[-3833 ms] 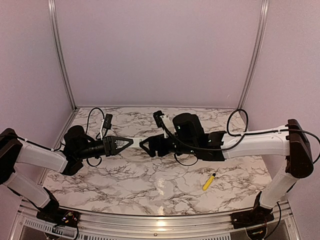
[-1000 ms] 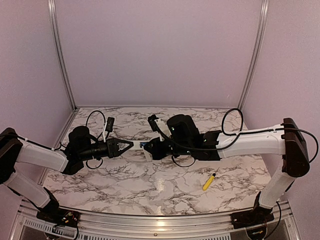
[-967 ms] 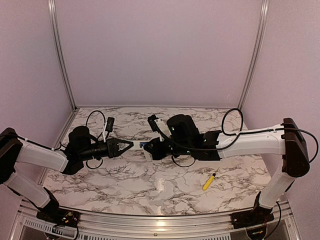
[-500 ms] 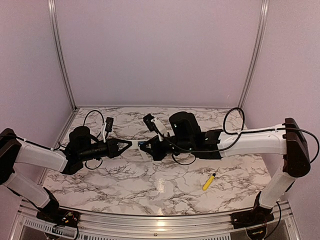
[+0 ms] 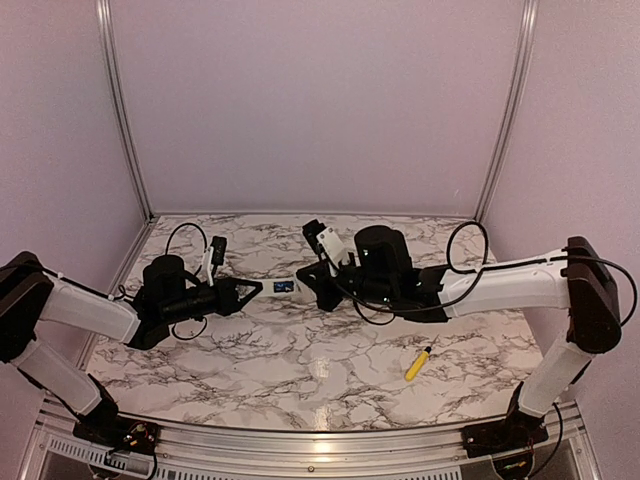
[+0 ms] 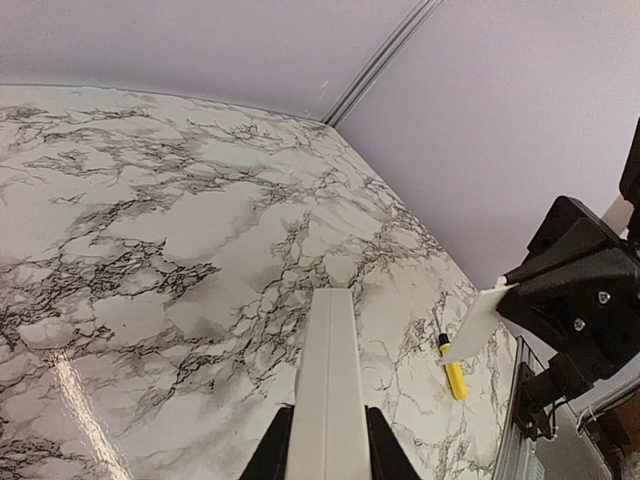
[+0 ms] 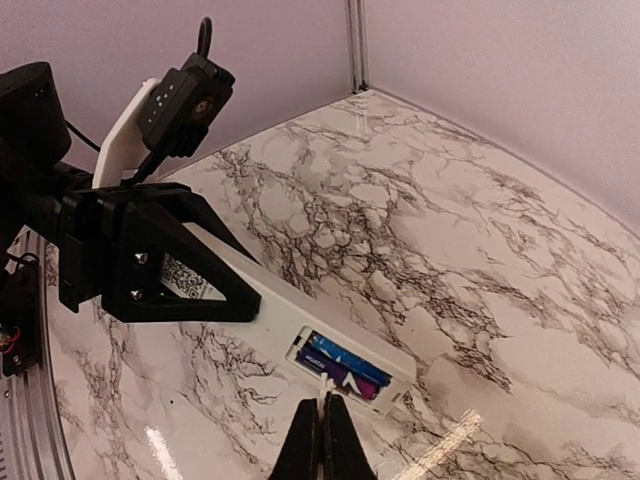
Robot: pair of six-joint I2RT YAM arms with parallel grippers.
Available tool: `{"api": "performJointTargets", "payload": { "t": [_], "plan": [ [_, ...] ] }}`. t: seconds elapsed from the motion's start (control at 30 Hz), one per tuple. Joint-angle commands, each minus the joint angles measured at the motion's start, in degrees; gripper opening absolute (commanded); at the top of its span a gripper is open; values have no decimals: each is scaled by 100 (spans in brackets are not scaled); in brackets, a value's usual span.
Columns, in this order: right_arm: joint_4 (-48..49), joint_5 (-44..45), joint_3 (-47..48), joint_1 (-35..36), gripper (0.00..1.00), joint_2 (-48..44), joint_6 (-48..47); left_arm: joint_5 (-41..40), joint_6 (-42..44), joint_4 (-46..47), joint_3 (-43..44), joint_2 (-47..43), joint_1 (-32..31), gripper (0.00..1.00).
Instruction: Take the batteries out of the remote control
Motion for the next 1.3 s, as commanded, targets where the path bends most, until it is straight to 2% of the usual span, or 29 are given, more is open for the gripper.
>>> {"api": "performJointTargets", "payload": {
  "t": [0.0, 0.13, 0.3, 0.47, 0.7, 0.83, 1.0, 1.27],
  "plan": [
    [861, 1229, -289, -203, 0, 40, -357, -111, 189, 511, 25, 171, 45, 0],
    [1104, 1788, -389, -287, 0, 314, -506, -144, 283, 543, 37, 193, 54, 0],
    [862, 1885, -96, -384, 0, 812, -605, -186, 327, 732, -10, 330, 63, 0],
    [458, 1833, 194, -540, 0, 1245, -430, -188, -1, 1179, 12, 699, 59, 0],
    [-722, 1389, 918, -780, 0, 1773, 45, -18, -374, 1514, 185, 1129, 55, 0],
    [-1849, 1216, 1554, -873, 0, 2194, 510, 9, -421, 1569, 179, 1160, 62, 0],
    [-2791, 1050, 2189, -879, 0, 2590, 970, -245, -309, 1201, 207, 1011, 72, 0],
    [-3346, 973, 2345, -867, 1, 2611, 1327, -165, -368, 1212, 109, 904, 72, 0]
  ]
}}
